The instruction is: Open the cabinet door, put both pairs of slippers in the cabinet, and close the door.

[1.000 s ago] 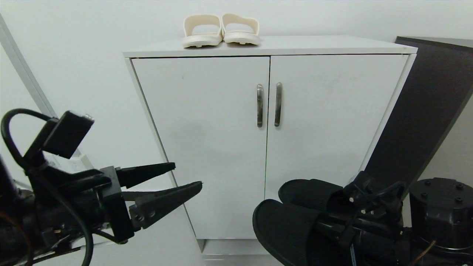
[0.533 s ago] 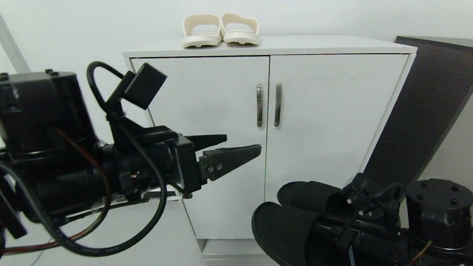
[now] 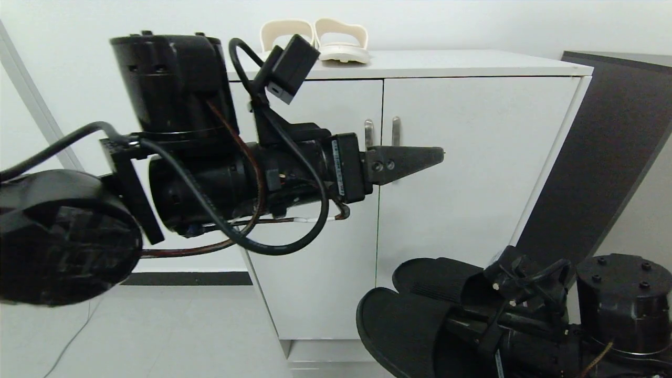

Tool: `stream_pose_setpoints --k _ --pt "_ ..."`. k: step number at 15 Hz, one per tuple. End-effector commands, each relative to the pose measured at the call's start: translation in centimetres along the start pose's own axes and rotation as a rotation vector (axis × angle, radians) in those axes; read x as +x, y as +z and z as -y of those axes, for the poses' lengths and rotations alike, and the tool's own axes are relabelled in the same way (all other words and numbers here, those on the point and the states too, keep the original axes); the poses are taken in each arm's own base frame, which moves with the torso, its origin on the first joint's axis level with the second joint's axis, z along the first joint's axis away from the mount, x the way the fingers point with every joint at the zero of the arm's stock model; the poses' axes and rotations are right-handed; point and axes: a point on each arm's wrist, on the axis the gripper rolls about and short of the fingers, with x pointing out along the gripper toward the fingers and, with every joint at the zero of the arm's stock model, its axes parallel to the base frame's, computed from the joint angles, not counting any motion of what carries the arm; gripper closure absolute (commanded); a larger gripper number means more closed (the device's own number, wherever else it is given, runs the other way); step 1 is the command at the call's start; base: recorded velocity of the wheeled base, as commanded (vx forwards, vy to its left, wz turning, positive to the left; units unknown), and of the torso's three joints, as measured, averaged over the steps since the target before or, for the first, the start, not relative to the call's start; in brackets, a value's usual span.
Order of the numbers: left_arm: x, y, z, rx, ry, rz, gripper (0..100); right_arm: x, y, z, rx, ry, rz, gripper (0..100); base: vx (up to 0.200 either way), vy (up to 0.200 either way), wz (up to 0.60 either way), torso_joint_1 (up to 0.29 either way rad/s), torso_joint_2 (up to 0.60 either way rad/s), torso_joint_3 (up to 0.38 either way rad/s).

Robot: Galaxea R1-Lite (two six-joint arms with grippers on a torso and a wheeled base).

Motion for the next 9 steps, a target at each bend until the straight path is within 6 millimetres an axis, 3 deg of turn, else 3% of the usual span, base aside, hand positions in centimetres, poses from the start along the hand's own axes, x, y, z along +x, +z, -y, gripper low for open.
stream_pose_setpoints --k 1,9 --pt "2.6 -1.0 -1.3 -0.017 0.015 -0.027 0 0.0 0.0 0.0 0.000 0.001 -0.002 100 0.000 0.000 0.00 0.000 0.00 0.000" --pt "5.4 -0.4 -3.2 0.034 0.174 0.044 0 0.4 -0.4 0.0 0.000 0.001 -0.021 100 0.000 0.000 0.00 0.000 0.00 0.000"
